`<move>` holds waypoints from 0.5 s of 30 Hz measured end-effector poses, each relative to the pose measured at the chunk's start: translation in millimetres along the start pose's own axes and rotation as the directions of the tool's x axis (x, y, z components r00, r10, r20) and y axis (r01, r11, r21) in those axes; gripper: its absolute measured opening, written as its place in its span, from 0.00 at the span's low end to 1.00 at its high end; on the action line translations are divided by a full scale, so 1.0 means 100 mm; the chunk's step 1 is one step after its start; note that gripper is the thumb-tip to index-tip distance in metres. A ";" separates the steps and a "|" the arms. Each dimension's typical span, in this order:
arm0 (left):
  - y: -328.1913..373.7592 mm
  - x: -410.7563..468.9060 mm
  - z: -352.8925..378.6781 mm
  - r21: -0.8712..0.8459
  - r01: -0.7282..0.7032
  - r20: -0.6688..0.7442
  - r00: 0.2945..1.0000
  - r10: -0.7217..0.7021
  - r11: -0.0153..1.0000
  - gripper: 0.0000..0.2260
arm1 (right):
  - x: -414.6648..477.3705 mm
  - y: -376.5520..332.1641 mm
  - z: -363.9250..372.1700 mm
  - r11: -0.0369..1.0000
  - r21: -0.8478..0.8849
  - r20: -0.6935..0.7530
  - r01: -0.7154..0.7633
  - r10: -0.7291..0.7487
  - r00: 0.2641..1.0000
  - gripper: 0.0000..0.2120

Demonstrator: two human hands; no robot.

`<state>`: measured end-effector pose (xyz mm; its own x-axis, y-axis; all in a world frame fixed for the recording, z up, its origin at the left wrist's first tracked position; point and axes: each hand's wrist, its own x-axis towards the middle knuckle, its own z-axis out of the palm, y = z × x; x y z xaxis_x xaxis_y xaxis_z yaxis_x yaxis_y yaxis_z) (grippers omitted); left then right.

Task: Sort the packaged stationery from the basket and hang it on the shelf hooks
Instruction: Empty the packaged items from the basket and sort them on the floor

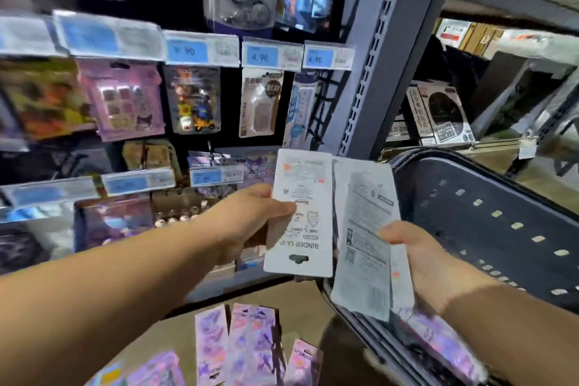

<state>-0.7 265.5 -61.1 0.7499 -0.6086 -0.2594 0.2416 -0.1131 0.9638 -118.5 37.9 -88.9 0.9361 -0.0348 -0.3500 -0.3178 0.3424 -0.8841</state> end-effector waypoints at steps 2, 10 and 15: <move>0.02 -0.13 -0.31 0.028 -0.030 -0.063 0.998 0.031 0.999 0.08 | 0.15 0.00 0.22 0.999 0.041 0.075 0.021 -0.024 0.997 0.40; -0.37 -0.53 -1.33 0.224 -0.164 -0.254 0.942 0.220 0.961 0.08 | 0.73 0.39 1.15 0.985 0.171 0.165 -0.028 0.000 0.986 0.38; -0.80 -0.66 -1.74 0.242 -0.192 -0.294 0.920 0.261 0.951 0.06 | 0.97 0.76 1.52 0.959 0.259 0.214 -0.115 0.059 0.975 0.31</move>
<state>37.8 451.1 -131.7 0.9336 -0.3584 -0.0055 -0.0637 -0.1809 0.9814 -28.5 203.6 -143.0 0.9261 0.1873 -0.3274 -0.3736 0.5753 -0.7277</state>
